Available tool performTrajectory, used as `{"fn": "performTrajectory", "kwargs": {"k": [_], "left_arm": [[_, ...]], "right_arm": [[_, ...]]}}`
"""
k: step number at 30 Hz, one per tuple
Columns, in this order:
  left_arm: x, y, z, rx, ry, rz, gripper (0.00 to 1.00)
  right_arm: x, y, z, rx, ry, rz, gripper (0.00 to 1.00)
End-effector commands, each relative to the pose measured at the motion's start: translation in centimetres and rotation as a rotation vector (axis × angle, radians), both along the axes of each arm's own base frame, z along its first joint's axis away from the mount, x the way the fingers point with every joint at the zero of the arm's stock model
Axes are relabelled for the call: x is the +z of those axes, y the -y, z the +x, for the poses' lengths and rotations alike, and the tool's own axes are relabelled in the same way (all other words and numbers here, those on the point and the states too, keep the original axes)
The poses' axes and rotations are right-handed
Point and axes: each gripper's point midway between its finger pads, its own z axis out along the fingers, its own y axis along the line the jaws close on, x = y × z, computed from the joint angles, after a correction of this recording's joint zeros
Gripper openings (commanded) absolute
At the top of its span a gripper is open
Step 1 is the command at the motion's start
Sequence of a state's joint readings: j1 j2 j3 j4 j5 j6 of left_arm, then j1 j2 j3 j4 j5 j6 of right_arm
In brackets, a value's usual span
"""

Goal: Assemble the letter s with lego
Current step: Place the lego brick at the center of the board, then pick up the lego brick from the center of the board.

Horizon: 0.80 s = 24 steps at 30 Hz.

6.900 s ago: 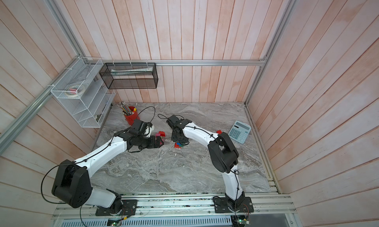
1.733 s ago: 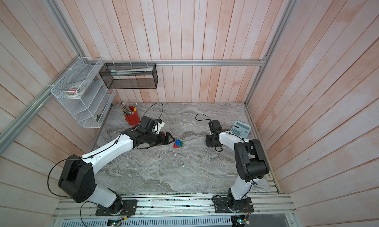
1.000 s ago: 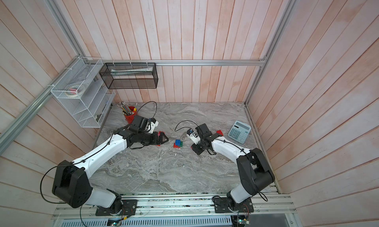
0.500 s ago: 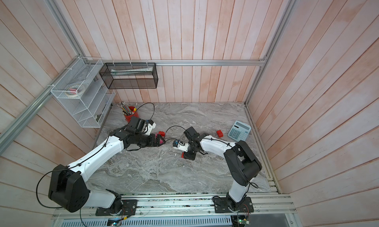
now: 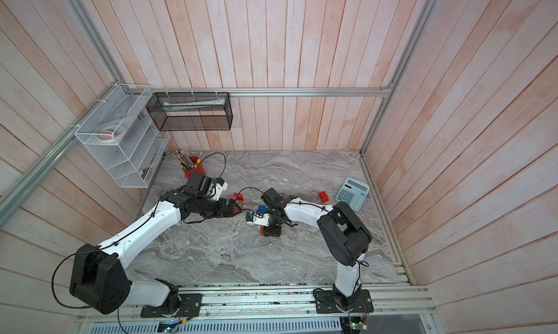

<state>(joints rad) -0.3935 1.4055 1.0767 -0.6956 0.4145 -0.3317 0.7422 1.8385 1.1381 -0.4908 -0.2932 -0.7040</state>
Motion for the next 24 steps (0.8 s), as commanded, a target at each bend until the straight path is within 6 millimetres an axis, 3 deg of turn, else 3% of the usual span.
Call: {"fn": "performTrajectory", "kwargs": {"k": [1, 7, 14, 17, 24], "left_arm": [[-0.3, 0.0, 0.0, -0.019, 0.002, 0.005, 1.0], [-0.3, 0.2, 0.3, -0.025, 0.0, 0.0, 1.0], [0.1, 0.4, 0.3, -0.025, 0.002, -0.01, 1.0], [0.7, 0.7, 0.4, -0.02, 0.005, -0.034, 1.0], [2.2, 2.1, 0.8, -0.005, 0.017, -0.111, 1.0]], "right_arm": [[-0.2, -0.3, -0.5, 0.027, -0.021, -0.009, 0.45], [0.5, 0.3, 0.3, -0.017, 0.007, -0.013, 0.61], [4.2, 2.9, 0.8, -0.132, 0.037, 0.056, 0.64], [6.1, 5.0, 1.4, -0.236, 0.047, 0.101, 0.66], [9.7, 13.8, 7.8, -0.72, 0.152, 0.187, 0.7]]}}
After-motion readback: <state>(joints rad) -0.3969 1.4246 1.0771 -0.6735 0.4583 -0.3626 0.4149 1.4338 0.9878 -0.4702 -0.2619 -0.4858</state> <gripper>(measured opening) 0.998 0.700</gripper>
